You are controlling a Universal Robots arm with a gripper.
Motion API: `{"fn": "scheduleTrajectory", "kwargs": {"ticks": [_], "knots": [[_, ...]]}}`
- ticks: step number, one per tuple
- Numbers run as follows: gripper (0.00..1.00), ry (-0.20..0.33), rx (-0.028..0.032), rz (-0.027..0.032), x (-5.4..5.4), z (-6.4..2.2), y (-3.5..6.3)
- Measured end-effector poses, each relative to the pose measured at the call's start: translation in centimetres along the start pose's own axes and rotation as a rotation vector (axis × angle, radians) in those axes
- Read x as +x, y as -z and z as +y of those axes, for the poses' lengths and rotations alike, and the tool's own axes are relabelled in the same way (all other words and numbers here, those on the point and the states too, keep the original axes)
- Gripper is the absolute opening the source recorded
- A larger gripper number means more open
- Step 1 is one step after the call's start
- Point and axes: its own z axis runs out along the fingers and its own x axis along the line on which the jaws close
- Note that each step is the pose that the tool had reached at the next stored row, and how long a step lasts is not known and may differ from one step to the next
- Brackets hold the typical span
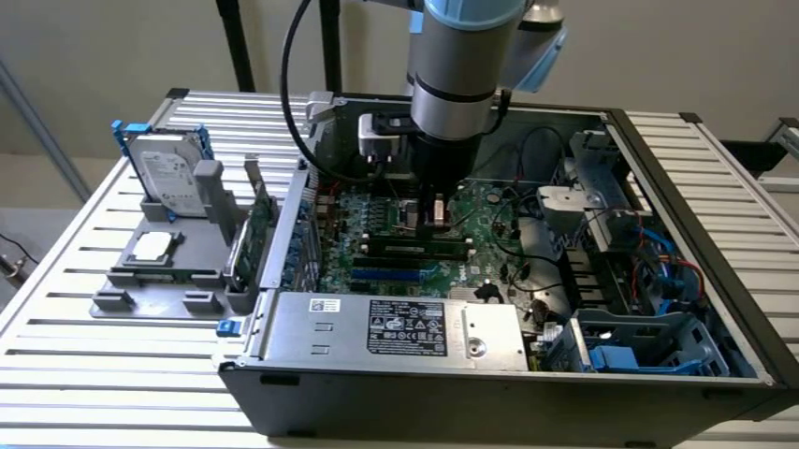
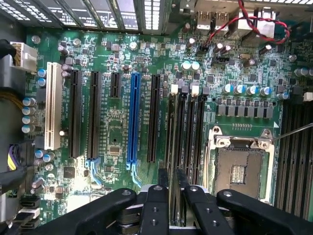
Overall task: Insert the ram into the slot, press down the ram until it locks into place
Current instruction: 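Insert the ram into the slot, then press down the ram until it locks into place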
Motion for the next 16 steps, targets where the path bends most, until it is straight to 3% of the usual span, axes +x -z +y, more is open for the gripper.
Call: {"fn": "scheduleTrajectory", "kwargs": {"ticks": [3, 16], "knots": [[0.11, 0.000, 0.0001, -0.0002, -0.03, 0.00, 0.07], [0.11, 0.000, 0.0001, -0.0001, -0.03, 0.00, 0.07]]}}
